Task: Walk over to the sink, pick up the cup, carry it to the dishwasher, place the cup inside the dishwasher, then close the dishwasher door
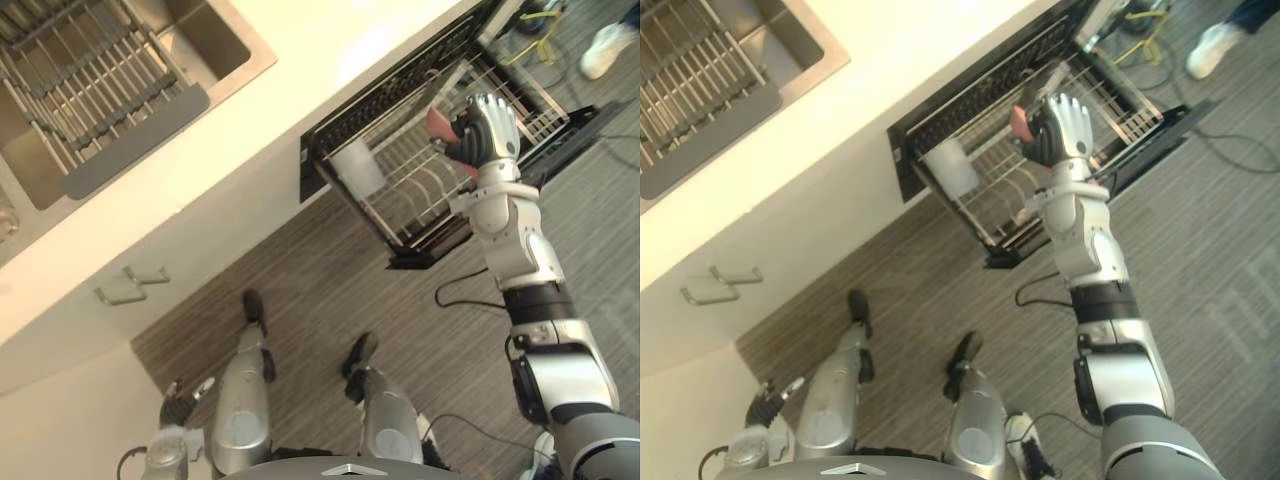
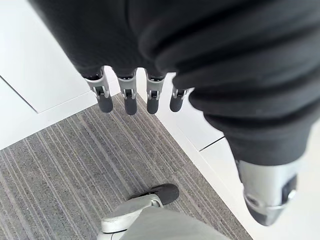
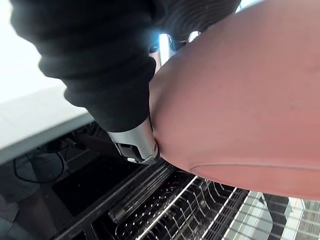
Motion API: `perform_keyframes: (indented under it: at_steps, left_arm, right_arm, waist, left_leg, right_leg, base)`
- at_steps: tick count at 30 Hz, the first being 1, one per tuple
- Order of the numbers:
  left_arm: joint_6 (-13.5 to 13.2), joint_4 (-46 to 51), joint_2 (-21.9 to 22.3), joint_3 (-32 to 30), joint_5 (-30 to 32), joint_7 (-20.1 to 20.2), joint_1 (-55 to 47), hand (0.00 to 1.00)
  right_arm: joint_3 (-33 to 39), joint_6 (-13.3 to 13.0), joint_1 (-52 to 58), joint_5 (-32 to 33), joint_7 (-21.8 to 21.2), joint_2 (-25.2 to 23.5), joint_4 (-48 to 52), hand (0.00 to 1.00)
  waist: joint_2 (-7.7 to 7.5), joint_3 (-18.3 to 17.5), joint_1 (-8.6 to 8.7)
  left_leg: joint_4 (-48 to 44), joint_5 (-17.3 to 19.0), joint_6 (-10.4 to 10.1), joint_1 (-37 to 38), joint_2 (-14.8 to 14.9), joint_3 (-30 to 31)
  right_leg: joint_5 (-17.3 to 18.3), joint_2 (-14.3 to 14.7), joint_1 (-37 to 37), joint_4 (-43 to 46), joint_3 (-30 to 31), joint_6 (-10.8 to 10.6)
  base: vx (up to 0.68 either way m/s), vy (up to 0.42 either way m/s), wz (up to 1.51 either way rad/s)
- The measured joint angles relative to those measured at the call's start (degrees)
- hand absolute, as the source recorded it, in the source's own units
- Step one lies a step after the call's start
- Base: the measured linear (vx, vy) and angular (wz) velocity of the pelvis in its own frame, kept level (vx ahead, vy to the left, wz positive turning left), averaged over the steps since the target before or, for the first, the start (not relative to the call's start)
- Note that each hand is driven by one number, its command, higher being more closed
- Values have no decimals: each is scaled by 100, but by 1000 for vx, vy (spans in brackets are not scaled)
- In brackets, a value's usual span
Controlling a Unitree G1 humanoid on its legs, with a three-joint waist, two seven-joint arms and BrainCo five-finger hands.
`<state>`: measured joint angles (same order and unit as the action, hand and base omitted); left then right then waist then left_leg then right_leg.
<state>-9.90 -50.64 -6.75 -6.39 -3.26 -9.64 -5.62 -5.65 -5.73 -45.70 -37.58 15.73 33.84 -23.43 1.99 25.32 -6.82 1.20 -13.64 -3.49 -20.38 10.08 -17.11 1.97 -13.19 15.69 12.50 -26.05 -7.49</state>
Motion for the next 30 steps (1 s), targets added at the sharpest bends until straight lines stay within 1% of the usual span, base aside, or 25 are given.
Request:
perform_keyframes:
  at_steps: [2, 3, 5, 6, 8, 10, 11, 12, 13, 15, 17, 21, 24, 26, 27, 29, 30]
  left_arm:
    - [-2, -6, 8, 159, -134, 0, 174, 0]
    - [-9, 2, 7, 196, -172, 0, 210, 0]
    - [-11, -2, 12, 334, -238, 1, 360, 0]
    - [-11, -1, 10, 388, -277, 0, 411, 0]
    - [-13, 14, 24, 587, -402, 6, 577, 0]
    - [-20, 58, 21, 732, -548, 5, 609, 0]
    - [-24, 59, 18, 758, -598, 4, 610, 0]
    - [-24, 70, 24, 843, -683, 8, 626, 0]
    - [-35, 81, 57, 960, -723, 27, 644, 0]
    - [-49, 84, 99, 1039, -791, 40, 640, 0]
    - [-104, 109, 95, 1129, -794, 44, 640, 0]
    - [-151, 183, 65, 1237, -872, 29, 639, 0]
    - [-168, 280, 30, 1337, -900, 33, 601, 0]
    - [-193, 290, 32, 1391, -899, 48, 589, 0]
    - [-195, 298, 36, 1400, -899, 49, 583, 0]
    - [-213, 466, 37, 1401, -897, 52, 478, 0]
    - [-222, 510, 37, 1401, -897, 53, 454, 0]
  right_arm:
    - [-289, 35, -501, 5, 0, 201, -545, 100]
    - [-356, 53, -622, 4, 1, 247, -656, 100]
    - [-533, 150, -984, 18, 80, 416, -974, 100]
    - [-562, 199, -1029, 21, 115, 472, -1024, 100]
    - [-642, 355, -1280, 128, 224, 634, -1438, 100]
    - [-816, 449, -1458, 122, 245, 762, -1678, 100]
    - [-852, 462, -1527, 122, 263, 781, -1742, 100]
    - [-907, 492, -1683, 122, 361, 858, -1858, 100]
    - [-961, 520, -1813, 120, 443, 1033, -1968, 0]
    - [-988, 606, -1969, 119, 479, 1173, -2237, 0]
    - [-988, 672, -1993, 122, 498, 1299, -2508, 0]
    - [-989, 605, -1999, 121, 495, 1485, -2526, 0]
    - [-990, 328, -2001, 239, 500, 1531, -2525, 0]
    - [-975, 50, -1999, 515, 635, 1531, -2523, 0]
    - [-973, -1, -1996, 623, 657, 1531, -2524, 0]
    - [-849, -174, -1919, 1218, 681, 1518, -2472, 0]
    - [-703, -224, -1874, 1411, 678, 1513, -2444, 0]
  waist:
    - [139, 94, -101]
    - [174, 112, -119]
    - [311, 195, -155]
    - [345, 220, -179]
    - [509, 328, -223]
    - [589, 362, -258]
    - [603, 369, -267]
    - [662, 396, -267]
    - [750, 436, -299]
    - [770, 423, -372]
    - [776, 420, -372]
    - [797, 406, -361]
    - [821, 391, -350]
    - [883, 349, -312]
    - [900, 338, -296]
    - [913, 329, -213]
    - [916, 326, -191]
  left_leg:
    - [-6, -15, 19, -151, -18, 54]
    - [-6, -25, 32, -192, -27, 97]
    - [-3, -55, 67, -366, -71, 174]
    - [-2, -60, 73, -396, -84, 182]
    - [10, -80, 97, -474, -144, 275]
    - [80, -109, 98, -509, -185, 295]
    - [141, -146, 98, -521, -201, 300]
    - [232, -209, 109, -566, -236, 314]
    - [318, -259, 127, -592, -285, 312]
    - [318, -270, 138, -685, -346, 391]
    - [317, -270, 137, -696, -409, 502]
    - [318, -271, 134, -693, -480, 627]
    - [321, -271, 134, -663, -512, 632]
    - [324, -271, 134, -625, -535, 668]
    - [325, -271, 134, -601, -544, 683]
    - [332, -267, 130, -436, -574, 751]
    - [333, -262, 124, -390, -576, 771]
  right_leg:
    - [-29, -8, 136, -4, -6, 6]
    - [-31, -14, 180, 5, -9, 6]
    - [-33, -62, 360, 76, -37, 5]
    - [-34, -75, 394, 90, -39, 3]
    - [-33, -139, 453, 136, -101, 2]
    - [-34, -173, 537, 155, -86, -1]
    - [-35, -185, 605, 177, -60, -4]
    - [-34, -225, 724, 243, -38, -6]
    - [-41, -270, 832, 290, -3, -17]
    - [-66, -344, 1005, 321, 63, -58]
    - [-82, -400, 1021, 331, 107, -82]
    - [-109, -467, 1026, 328, 138, -118]
    - [-137, -499, 1011, 328, 164, -131]
    - [-159, -519, 953, 324, 142, -147]
    - [-160, -529, 920, 324, 132, -148]
    - [-168, -548, 696, 286, 78, -163]
    - [-168, -547, 629, 265, 46, -163]
  base:
    - [-1, 2, 2]
    - [-1, 2, 7]
    - [2, 6, 9]
    - [3, 11, 8]
    - [0, 15, 14]
    - [-2, 9, 4]
    - [-2, 16, -4]
    - [-8, 22, -4]
    - [-11, 23, -3]
    - [-1, 4, -12]
    - [20, -2, -1]
    - [4, 1, 1]
    - [0, 0, 0]
    - [-22, -3, 5]
    - [-11, -8, 8]
    - [-2, -11, 10]
    - [1, -18, 11]
